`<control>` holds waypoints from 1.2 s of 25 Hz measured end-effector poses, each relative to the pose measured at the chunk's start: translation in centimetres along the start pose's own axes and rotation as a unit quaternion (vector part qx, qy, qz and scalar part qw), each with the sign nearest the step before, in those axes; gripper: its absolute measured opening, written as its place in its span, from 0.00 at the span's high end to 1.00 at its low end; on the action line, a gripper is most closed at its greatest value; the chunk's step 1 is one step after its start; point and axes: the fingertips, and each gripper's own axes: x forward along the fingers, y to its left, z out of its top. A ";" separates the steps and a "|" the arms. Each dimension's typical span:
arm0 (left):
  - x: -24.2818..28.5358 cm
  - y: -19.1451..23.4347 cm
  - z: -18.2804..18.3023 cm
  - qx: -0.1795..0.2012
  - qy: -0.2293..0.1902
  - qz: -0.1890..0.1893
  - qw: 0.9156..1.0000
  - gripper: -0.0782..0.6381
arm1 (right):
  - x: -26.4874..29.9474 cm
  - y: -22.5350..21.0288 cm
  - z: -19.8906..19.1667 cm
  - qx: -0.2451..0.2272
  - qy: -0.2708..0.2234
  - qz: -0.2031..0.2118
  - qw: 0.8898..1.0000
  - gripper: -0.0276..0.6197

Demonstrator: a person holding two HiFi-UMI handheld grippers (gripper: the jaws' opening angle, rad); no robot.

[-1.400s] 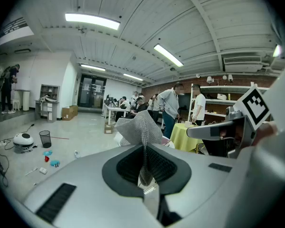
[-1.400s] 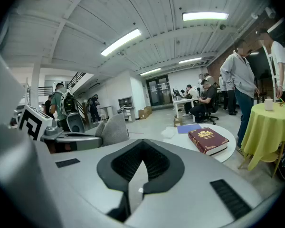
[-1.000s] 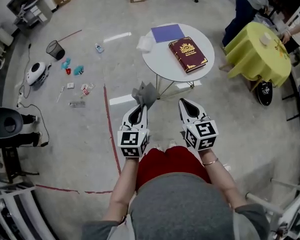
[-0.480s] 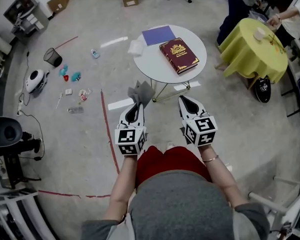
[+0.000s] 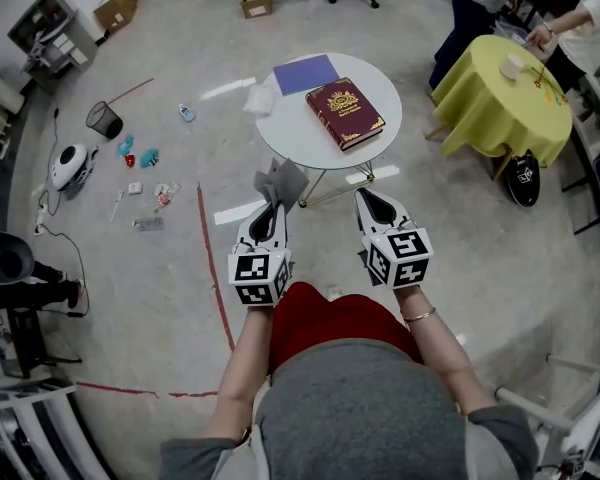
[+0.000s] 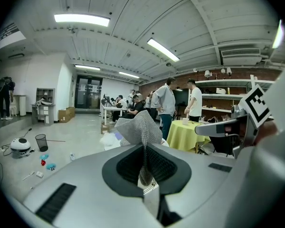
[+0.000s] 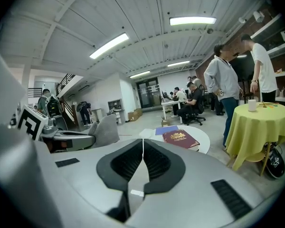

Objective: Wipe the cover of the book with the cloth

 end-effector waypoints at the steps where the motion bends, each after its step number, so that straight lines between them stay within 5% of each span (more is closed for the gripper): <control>1: 0.2 -0.3 0.2 0.001 0.000 -0.001 1.000 0.86 | -0.1 -0.3 0.1 -0.001 0.000 -0.002 1.000 0.91; 16: 7.8 -0.7 1.0 0.022 0.018 -0.029 0.999 0.86 | 2.7 -6.1 0.8 0.015 0.001 -0.045 0.999 0.91; 30: 21.4 4.3 4.9 0.019 0.023 -0.056 0.998 0.86 | 13.5 -12.7 4.3 0.011 0.030 -0.080 0.996 0.91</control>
